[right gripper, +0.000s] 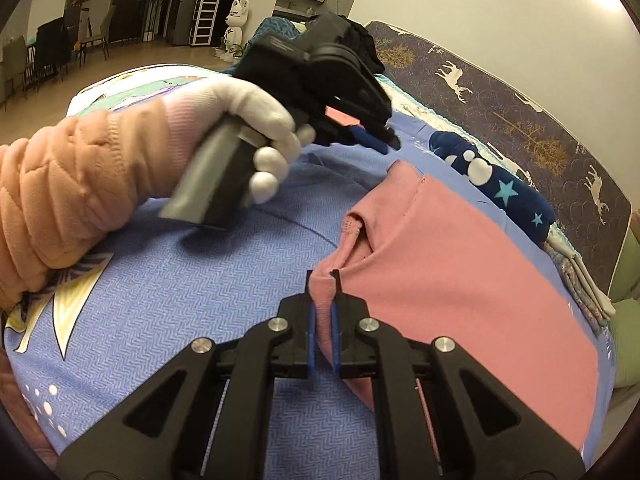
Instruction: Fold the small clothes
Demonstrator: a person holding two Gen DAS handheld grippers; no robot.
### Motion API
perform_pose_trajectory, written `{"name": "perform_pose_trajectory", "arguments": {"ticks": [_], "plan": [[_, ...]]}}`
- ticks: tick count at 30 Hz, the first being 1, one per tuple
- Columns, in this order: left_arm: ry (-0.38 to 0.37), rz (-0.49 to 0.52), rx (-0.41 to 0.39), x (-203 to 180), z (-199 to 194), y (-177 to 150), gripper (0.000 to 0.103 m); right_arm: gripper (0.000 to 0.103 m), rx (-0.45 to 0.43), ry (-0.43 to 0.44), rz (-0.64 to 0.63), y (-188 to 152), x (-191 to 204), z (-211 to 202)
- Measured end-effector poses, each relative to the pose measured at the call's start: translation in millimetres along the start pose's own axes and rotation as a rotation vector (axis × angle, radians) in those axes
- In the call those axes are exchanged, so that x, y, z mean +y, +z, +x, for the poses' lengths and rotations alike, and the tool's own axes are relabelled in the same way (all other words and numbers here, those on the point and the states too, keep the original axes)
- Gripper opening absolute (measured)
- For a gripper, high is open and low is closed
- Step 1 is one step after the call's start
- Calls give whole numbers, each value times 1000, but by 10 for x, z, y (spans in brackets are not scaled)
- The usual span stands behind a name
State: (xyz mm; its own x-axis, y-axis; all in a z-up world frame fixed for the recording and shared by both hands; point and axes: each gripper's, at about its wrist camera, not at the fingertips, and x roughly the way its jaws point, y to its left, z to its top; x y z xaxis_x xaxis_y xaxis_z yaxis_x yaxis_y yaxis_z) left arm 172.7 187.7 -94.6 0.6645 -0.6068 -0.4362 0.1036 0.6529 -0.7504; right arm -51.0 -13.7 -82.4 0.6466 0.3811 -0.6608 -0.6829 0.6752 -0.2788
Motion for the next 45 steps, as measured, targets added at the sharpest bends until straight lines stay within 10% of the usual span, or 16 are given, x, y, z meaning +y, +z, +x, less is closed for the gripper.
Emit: {"name": "perform_pose_trajectory", "arguments": {"ticks": [11,27,34,45], "plan": [[-105,44,229,-184,327,-282,74,7,-17,11,41,-4,-103,-56],[-64,59,220,-248,611,-220,44,10,-3,24,60,-15,-133,-48],[-43,87,219,-254,528,-239,44,49,-8,-54,-61,-187,-57,-195],[-66,103,233,-280,479,-277,67,54,90,-182,-145,-156,45,146]]}}
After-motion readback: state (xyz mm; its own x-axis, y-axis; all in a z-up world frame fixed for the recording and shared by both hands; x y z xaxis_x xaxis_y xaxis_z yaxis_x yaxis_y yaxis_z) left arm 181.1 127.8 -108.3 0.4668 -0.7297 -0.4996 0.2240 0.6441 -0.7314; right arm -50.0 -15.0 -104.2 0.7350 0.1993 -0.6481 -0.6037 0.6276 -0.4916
